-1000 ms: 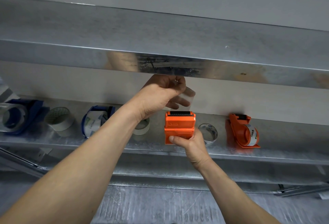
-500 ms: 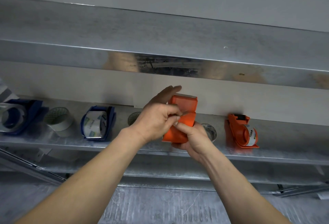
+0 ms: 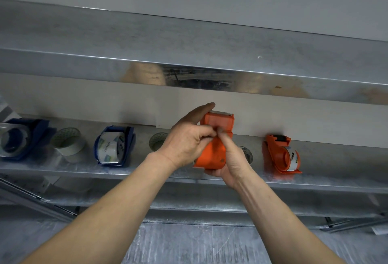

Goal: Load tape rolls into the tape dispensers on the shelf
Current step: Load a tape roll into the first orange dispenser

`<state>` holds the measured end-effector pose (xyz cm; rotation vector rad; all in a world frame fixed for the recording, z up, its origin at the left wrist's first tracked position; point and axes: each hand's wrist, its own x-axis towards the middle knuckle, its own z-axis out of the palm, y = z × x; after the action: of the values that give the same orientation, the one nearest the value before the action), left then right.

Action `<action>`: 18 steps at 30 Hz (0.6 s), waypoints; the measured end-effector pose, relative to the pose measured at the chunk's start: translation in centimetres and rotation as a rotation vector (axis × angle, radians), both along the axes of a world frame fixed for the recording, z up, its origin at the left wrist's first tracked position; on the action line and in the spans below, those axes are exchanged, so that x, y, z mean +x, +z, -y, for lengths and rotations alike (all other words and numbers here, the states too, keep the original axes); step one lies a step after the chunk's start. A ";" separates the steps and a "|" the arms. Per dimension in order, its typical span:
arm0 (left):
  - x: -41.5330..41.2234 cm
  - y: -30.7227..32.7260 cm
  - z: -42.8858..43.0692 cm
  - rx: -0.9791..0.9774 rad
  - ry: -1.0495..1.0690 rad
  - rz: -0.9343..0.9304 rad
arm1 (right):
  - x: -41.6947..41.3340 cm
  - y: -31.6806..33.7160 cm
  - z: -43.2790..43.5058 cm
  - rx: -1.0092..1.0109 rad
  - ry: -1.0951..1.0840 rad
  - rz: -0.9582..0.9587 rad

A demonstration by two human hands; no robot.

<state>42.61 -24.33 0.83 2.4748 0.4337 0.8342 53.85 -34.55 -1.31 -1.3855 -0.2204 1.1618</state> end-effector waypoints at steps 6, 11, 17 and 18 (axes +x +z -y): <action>0.3 -0.3 0.1 -0.017 0.008 0.016 | 0.1 0.0 0.4 -0.018 -0.004 0.043; 0.3 -0.3 0.3 -0.051 0.006 0.018 | 0.2 0.2 0.5 -0.022 -0.006 0.041; 0.3 -0.2 0.9 -0.459 0.083 0.177 | 0.7 0.0 0.7 -0.063 -0.021 0.066; 0.3 -0.2 0.8 -0.595 0.146 0.250 | 0.9 0.1 0.7 -0.067 -0.017 0.061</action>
<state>42.94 -25.11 0.60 1.7876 0.6651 0.9005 54.74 -35.28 -1.20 -1.4806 -0.2141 1.1222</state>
